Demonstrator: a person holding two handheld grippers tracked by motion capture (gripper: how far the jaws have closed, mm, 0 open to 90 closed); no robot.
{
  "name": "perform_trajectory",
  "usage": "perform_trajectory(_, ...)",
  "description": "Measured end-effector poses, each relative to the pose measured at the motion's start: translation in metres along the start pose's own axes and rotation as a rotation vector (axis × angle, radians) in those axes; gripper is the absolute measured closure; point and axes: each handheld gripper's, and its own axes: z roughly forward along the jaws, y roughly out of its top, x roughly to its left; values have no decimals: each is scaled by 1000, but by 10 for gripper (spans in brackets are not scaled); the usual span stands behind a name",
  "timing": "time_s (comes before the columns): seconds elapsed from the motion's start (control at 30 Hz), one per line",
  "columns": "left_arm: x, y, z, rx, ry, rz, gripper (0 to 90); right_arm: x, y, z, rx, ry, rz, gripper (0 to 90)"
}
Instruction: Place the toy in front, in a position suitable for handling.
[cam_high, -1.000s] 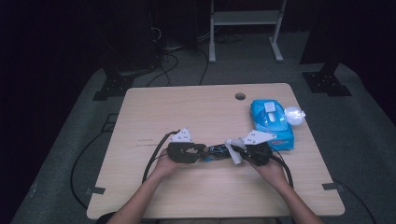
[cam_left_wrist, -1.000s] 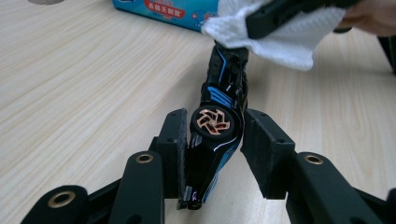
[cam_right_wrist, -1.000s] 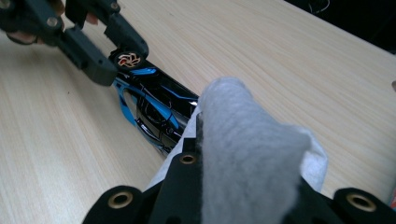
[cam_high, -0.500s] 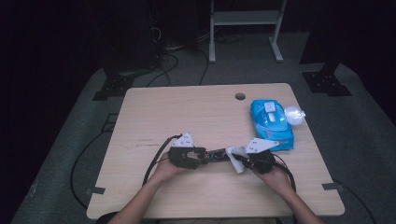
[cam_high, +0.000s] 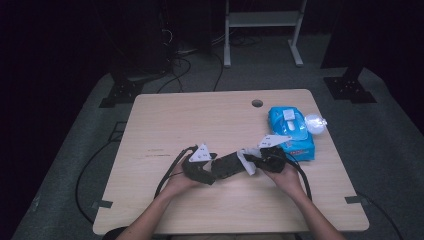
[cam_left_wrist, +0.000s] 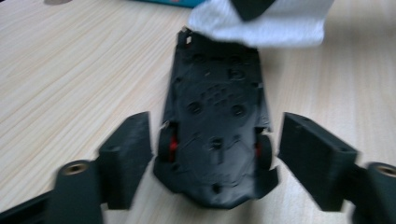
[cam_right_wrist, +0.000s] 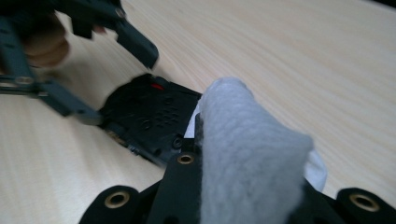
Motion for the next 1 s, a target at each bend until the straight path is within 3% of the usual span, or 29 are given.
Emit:
perform_trajectory(0.2,-1,-4,8,53,-19,-33,102,2,-10,9,41,0,17,833)
perform_trajectory(0.3,-4,-5,13,92,-11,-19,88,2,-14,8,33,7,36,834)
perform_trajectory(0.5,-8,-5,20,125,20,4,89,6,-16,6,34,5,36,834)
perform_trajectory(0.57,-9,-6,23,148,29,30,95,6,-17,6,31,9,39,834)
perform_trajectory(0.67,-11,-5,22,140,10,55,196,6,-17,6,30,8,44,833)
perform_trajectory(0.8,-11,-5,21,136,26,83,224,11,-15,9,21,1,39,834)
perform_trajectory(0.87,-10,-4,20,116,23,76,236,17,-12,14,25,42,39,833)
perform_trajectory(1.0,-12,-4,22,114,30,96,236,41,-4,34,26,107,-14,833)
